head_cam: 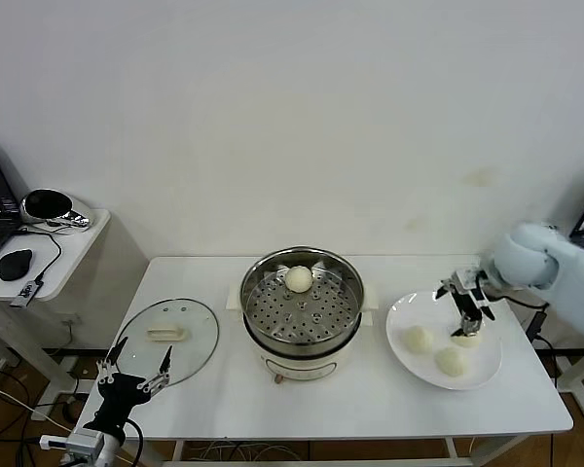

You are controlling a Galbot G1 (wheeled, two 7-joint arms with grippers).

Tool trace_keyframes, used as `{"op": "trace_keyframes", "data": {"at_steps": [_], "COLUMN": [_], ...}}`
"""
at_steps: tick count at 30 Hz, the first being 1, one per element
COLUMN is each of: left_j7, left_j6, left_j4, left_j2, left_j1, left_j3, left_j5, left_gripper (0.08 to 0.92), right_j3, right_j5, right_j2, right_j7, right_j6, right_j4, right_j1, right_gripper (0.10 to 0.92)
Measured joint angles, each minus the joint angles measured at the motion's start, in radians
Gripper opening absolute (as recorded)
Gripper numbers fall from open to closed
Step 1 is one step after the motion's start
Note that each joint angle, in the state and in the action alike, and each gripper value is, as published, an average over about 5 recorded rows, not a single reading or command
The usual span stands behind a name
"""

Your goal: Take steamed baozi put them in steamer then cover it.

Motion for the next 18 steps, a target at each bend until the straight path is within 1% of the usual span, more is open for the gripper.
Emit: {"op": "trace_keyframes", "data": {"at_steps": [18], "left_j7": [0.001], "left_j6": [-0.001], "left_j4": [0.013], "left_j2": [-0.008], "left_j1": [0.003], "left_j3": [-0.002], "left_j5": [0.008], "left_gripper": [0.823], "right_j3": [0.148], "right_j5": [-0.095], "right_j2": [0.187], "right_j7": [0.028], "right_j6": [0.05], "right_j4": [-0.215], "right_j1": [-0.179], "right_gripper": [0.823]}}
